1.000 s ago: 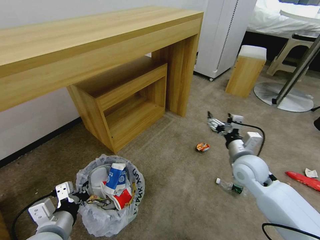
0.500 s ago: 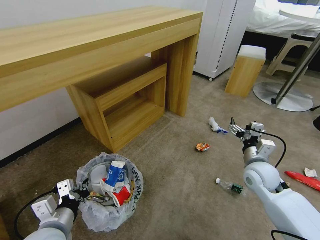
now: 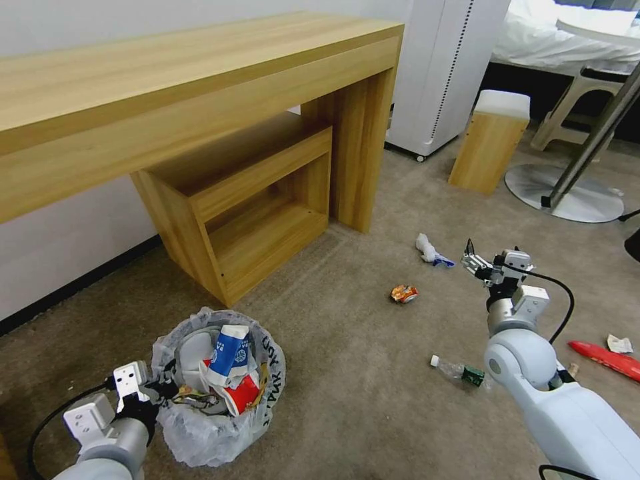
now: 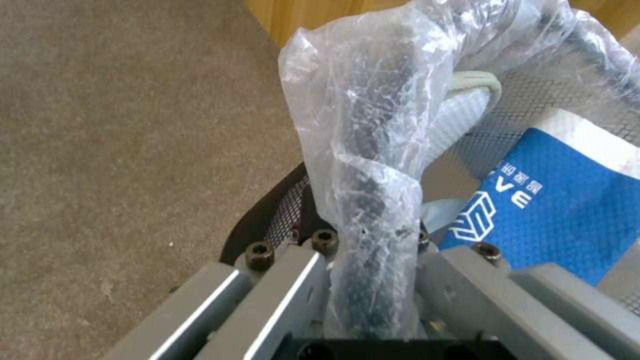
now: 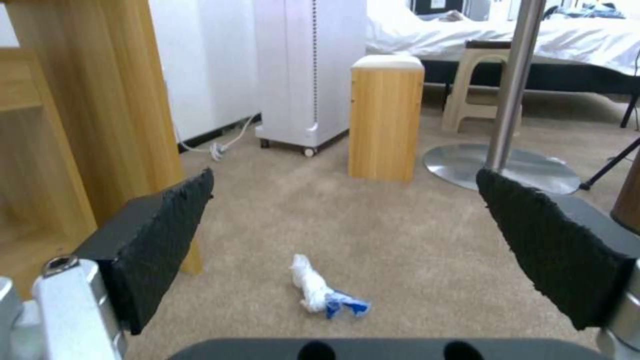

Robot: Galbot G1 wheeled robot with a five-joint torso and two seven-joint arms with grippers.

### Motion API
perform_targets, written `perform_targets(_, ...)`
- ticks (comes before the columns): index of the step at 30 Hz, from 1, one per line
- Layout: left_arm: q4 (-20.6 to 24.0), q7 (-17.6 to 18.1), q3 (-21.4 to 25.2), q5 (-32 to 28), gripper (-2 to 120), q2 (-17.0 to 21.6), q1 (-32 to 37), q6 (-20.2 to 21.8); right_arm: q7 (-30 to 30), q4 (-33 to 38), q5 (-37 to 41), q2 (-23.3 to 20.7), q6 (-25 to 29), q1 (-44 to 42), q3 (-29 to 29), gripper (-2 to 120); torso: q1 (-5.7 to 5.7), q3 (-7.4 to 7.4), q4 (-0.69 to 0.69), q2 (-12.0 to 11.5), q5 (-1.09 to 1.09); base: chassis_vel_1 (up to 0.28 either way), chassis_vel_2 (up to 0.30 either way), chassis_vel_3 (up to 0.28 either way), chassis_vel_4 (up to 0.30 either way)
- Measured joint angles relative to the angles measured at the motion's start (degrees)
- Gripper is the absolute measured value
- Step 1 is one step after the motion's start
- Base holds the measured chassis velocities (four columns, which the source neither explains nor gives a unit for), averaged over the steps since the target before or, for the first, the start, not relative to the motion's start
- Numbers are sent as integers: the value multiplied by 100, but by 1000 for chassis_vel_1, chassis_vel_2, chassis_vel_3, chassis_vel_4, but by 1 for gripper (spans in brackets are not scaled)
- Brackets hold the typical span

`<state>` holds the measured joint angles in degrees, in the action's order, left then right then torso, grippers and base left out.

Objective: Pick up the trash bin and place the garbage on the floor into it.

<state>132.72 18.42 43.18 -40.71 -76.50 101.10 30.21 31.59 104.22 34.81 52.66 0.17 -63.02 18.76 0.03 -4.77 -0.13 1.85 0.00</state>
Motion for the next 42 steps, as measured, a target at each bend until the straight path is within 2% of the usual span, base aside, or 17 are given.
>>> perform_targets(16, 12, -37, 7, 109, 1, -92, 84, -59, -81, -68, 28, 20, 246, 21, -37, 100, 0, 0, 0, 0, 0, -21, -23, -16, -16)
perform_targets(42, 97, -49, 32, 111, 1, -39, 184, -79, -104, -45, 119, 16, 250, 132, -83, 100, 0, 0, 0, 0, 0, -52, -52, -48, -50)
